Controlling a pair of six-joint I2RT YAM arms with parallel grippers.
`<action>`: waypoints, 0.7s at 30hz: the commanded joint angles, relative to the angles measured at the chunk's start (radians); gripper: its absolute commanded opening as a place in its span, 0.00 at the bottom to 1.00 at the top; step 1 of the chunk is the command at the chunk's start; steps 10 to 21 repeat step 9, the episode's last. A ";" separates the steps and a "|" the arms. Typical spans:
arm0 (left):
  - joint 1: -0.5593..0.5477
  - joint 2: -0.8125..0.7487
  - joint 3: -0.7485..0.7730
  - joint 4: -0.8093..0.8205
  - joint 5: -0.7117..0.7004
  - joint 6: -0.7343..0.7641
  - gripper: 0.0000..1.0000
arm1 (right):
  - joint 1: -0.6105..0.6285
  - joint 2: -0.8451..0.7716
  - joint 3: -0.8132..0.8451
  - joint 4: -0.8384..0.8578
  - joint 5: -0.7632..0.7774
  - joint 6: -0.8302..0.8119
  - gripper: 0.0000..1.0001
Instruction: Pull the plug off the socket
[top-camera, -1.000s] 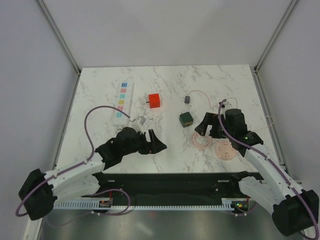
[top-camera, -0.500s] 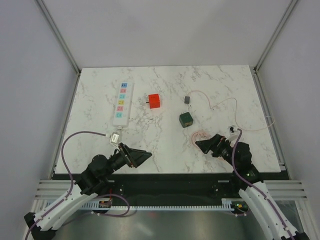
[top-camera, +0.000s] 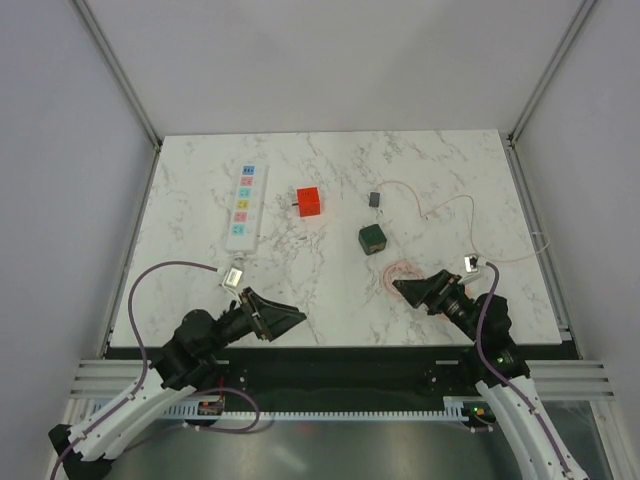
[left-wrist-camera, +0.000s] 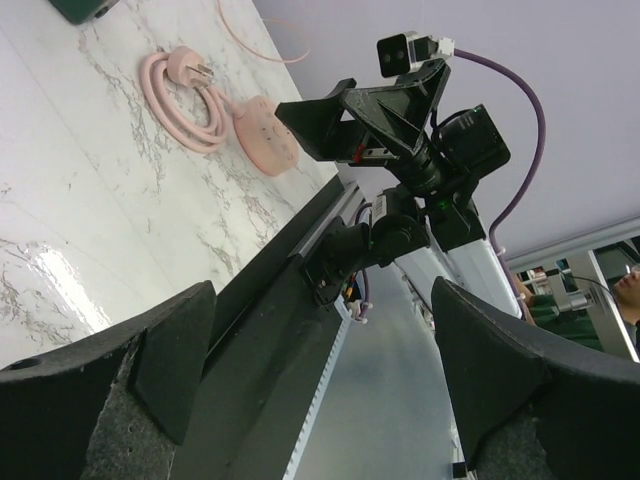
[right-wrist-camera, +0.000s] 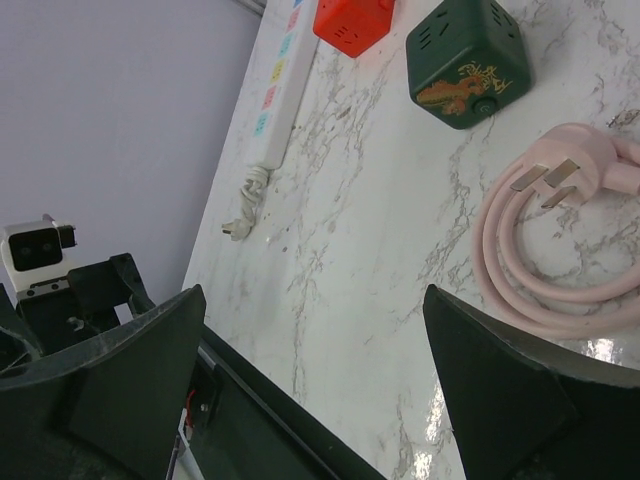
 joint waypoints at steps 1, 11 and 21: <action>-0.001 -0.093 -0.174 0.041 0.021 -0.020 0.95 | 0.004 -0.013 -0.179 -0.011 0.013 0.029 0.98; -0.001 -0.095 -0.174 0.044 0.035 -0.020 0.98 | 0.006 0.049 -0.179 0.041 -0.014 0.036 0.98; -0.001 -0.095 -0.174 0.044 0.035 -0.020 0.98 | 0.006 0.049 -0.179 0.041 -0.014 0.036 0.98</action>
